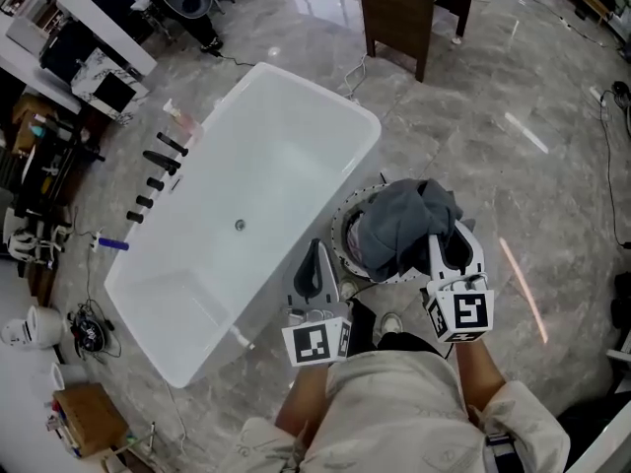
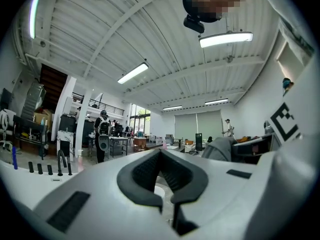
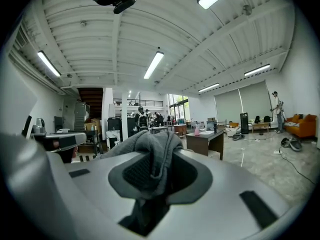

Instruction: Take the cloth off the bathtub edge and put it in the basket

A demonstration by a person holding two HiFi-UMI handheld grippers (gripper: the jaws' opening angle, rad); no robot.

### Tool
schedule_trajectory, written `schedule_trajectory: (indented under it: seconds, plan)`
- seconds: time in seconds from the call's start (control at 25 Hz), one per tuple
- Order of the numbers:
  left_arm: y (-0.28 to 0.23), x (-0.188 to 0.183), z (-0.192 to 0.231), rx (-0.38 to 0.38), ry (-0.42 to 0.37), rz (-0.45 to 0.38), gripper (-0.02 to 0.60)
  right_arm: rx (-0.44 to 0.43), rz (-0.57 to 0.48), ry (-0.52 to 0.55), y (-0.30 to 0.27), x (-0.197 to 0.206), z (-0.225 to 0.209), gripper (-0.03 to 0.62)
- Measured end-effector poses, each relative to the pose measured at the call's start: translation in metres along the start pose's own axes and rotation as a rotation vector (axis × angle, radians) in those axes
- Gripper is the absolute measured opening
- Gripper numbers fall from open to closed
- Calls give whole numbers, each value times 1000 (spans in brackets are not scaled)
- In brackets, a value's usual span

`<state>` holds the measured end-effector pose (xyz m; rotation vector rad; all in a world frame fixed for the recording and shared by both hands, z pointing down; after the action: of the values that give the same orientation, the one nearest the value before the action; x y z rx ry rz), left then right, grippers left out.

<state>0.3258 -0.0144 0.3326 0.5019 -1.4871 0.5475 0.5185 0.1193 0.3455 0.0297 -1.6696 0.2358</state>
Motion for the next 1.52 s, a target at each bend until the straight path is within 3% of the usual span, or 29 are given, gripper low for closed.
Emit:
schedule_trajectory:
  seconds: [0.28,0.56,1.04,1.24,1.52]
  plan:
    - [-44,31,15,44,4,76,-5,17,99,-22,-49,33,-5,78]
    - [-79,78,44,60,6,156,-5,32,232,-64,-99,101,2,78]
    - [-126,141,76,109,29,267,-5,88,524,-232,-165,255,-2,78]
    - [-135,159,87,102,27,302,-5,132,654,-331,-182,324,-14,78]
    - [-140,180,101,77,38,350,-5,159,836,-384,-195,400,-20,78]
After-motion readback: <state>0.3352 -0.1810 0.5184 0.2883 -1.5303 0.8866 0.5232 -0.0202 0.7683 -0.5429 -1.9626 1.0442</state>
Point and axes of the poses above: the fingertips, and each gripper's own axes: y backward along the fingers, z to its left, x out of its underside, the point moved 6 cm from there along y, backward along the fingers, and after that the axes turned 15 degrees about -x, right-handed, at the moved point
